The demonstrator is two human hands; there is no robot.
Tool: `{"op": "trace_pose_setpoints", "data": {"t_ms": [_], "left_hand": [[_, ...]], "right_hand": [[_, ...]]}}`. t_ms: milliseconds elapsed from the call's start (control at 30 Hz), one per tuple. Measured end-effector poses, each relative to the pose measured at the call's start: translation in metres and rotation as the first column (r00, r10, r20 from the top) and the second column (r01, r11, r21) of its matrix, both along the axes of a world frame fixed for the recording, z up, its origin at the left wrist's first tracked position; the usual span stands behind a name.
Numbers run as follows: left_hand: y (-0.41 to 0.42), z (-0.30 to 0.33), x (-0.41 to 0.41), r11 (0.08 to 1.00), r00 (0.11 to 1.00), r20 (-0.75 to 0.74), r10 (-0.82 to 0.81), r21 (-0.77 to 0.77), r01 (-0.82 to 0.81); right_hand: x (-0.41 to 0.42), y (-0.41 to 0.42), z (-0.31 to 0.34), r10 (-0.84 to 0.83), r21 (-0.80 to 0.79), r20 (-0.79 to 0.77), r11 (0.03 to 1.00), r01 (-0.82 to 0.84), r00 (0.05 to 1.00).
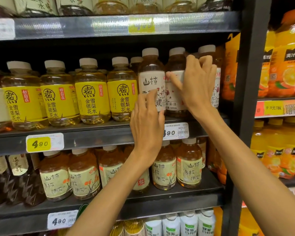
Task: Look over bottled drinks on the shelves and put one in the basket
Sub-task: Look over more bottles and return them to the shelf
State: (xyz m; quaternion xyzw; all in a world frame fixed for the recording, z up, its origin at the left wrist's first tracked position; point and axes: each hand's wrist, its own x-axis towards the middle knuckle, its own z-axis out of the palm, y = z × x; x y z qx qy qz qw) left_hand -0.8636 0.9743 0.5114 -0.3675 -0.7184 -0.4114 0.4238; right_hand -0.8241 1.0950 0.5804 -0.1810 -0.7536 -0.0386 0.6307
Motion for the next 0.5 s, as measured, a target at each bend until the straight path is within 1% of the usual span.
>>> {"op": "trace_pose_setpoints", "data": {"t_ms": [67, 133, 233, 300, 367, 433, 500], "left_hand": [[0.001, -0.001, 0.002, 0.998, 0.999, -0.003, -0.053, -0.032, 0.053], [0.002, -0.001, 0.002, 0.995, 0.996, 0.024, -0.088, -0.037, 0.089], [0.002, -0.003, 0.004, 0.993, 0.993, 0.034, -0.110, -0.036, 0.111], [0.002, -0.004, 0.007, 0.990, 0.990, 0.042, -0.132, -0.047, 0.134], [0.002, -0.006, 0.009, 0.984, 0.983, 0.072, -0.167, -0.053, 0.171], [0.002, -0.006, 0.010, 0.974, 0.971, 0.113, -0.209, -0.062, 0.216], [0.000, -0.005, 0.012, 0.957, 0.950, 0.156, -0.270, -0.065, 0.283]], "right_hand": [[0.002, 0.001, 0.002, 0.070, -0.052, -0.016, 0.996, -0.071, 0.997], [0.006, 0.001, 0.001, 0.173, -0.094, -0.050, 0.980, -0.178, 0.984], [0.016, -0.004, -0.005, 0.369, -0.057, -0.156, 0.922, -0.382, 0.916], [0.023, -0.008, -0.011, 0.509, -0.060, -0.183, 0.848, -0.526, 0.841], [0.029, -0.011, -0.014, 0.636, -0.127, -0.167, 0.744, -0.656, 0.753], [0.036, -0.014, -0.016, 0.714, -0.172, -0.145, 0.663, -0.728, 0.685], [0.044, -0.018, -0.016, 0.744, -0.177, -0.184, 0.618, -0.766, 0.643]]}}
